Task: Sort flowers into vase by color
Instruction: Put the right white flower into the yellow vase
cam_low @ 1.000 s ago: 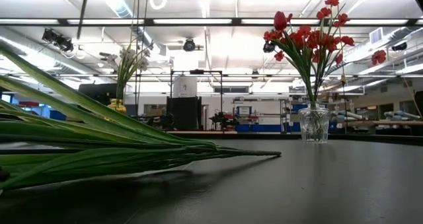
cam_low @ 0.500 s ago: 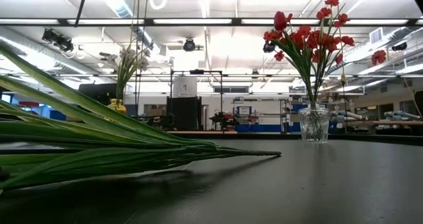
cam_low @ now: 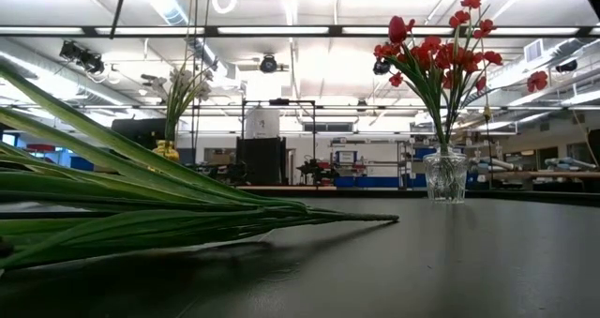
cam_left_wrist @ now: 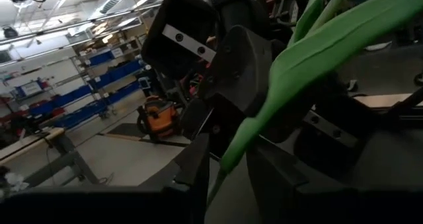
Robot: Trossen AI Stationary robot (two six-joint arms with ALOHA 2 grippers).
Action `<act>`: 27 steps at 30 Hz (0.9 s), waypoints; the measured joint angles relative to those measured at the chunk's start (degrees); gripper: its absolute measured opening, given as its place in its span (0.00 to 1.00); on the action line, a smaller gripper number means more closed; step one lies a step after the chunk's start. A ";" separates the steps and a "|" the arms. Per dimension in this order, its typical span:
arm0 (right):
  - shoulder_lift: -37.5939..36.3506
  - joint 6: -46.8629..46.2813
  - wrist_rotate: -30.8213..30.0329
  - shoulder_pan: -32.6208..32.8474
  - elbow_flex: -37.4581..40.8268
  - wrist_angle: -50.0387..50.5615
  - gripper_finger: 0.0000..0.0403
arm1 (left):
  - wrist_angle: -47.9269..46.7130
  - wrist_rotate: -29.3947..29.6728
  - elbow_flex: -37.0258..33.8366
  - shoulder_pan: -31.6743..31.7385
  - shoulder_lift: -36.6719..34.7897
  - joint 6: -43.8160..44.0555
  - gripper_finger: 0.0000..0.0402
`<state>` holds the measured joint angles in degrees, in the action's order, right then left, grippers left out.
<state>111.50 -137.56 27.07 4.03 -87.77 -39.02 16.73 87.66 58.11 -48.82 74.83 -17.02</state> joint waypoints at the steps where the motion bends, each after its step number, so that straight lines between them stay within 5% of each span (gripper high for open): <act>1: 0.00 0.02 0.02 0.00 0.00 -0.07 0.09 | 0.00 -0.58 0.00 0.20 0.00 -0.04 0.26; 10: 0.00 8.78 -0.96 0.08 0.00 -0.46 0.09 | -0.20 -3.09 0.00 0.28 0.02 -0.50 0.03; 19: -0.07 17.09 -2.32 0.57 0.04 -2.31 0.17 | -0.59 -4.35 0.02 0.28 0.00 0.78 0.03; 27: -0.13 32.57 13.66 -1.92 0.04 -1.18 0.34 | -0.90 -1.11 0.02 -0.43 0.02 5.08 0.03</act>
<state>111.38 -104.99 40.73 2.11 -87.72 -40.21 15.83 86.55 58.13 -49.25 74.85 -11.94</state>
